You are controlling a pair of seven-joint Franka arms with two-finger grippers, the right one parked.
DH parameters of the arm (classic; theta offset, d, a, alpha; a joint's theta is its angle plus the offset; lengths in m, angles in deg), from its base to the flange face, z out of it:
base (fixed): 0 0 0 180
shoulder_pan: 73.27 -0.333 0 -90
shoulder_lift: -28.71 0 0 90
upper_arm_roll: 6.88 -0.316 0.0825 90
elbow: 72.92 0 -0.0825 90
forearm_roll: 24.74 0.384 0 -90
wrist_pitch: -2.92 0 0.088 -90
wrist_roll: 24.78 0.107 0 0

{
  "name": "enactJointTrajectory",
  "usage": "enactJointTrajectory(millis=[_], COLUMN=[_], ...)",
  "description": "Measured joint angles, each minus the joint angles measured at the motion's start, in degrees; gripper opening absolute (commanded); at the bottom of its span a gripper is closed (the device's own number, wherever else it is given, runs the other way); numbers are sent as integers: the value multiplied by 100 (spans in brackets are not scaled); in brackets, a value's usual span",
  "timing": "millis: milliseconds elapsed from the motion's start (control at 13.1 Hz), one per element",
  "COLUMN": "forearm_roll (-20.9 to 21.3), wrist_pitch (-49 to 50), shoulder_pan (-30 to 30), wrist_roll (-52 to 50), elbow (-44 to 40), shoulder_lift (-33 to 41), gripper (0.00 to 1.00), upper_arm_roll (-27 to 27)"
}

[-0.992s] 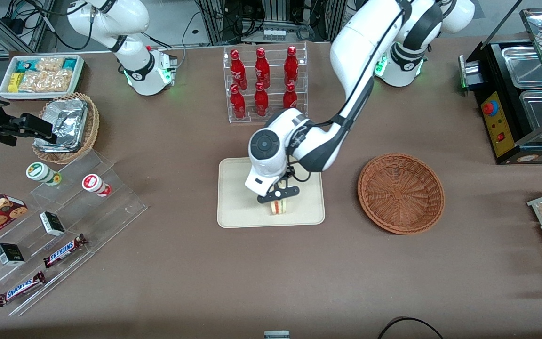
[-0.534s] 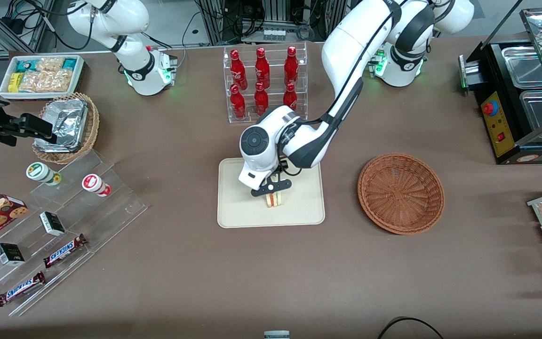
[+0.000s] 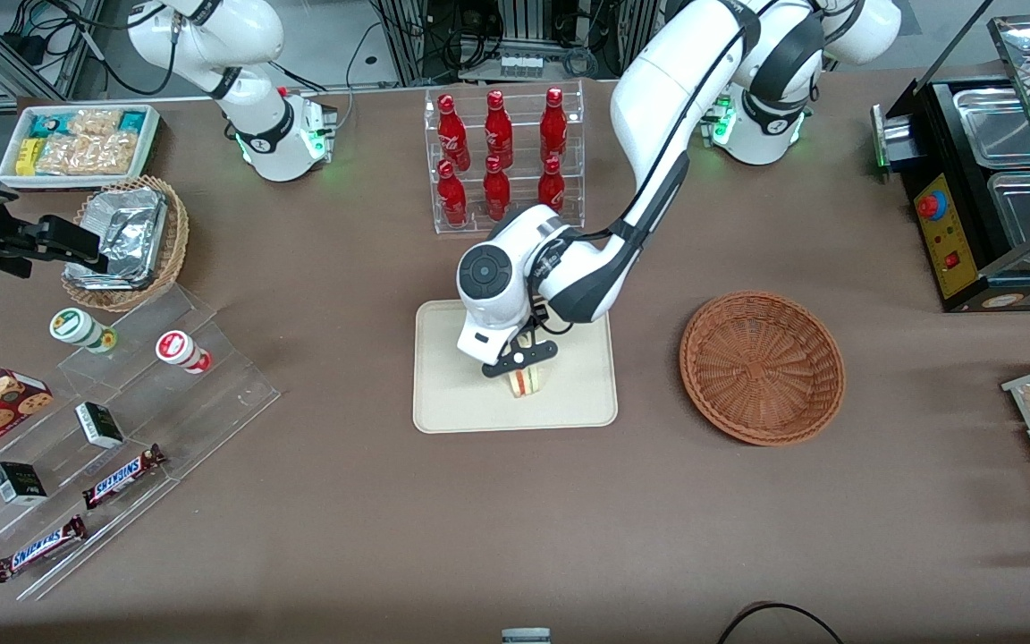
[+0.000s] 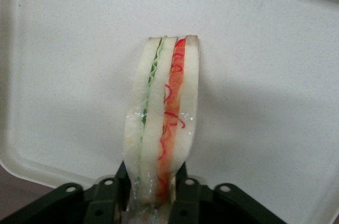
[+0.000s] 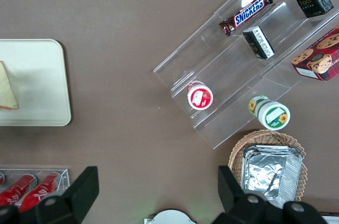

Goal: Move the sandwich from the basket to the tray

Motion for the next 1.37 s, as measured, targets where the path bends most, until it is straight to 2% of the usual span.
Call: enactJointTrajectory(millis=[305,686,992,1373], forearm_roll=[0,117,131,133], wrist_pitch=[-9,211,705,967], shoulder_pan=[-1,-76,-642,-1556], wrist_roll=[-1,315,1537,2814], elbow=[-175,-301,-181,786], shoulder_lift=[61,724,1051,2005], gripper=[100,100,100,100], upper_arm_roll=[-6,-116,-166,-325])
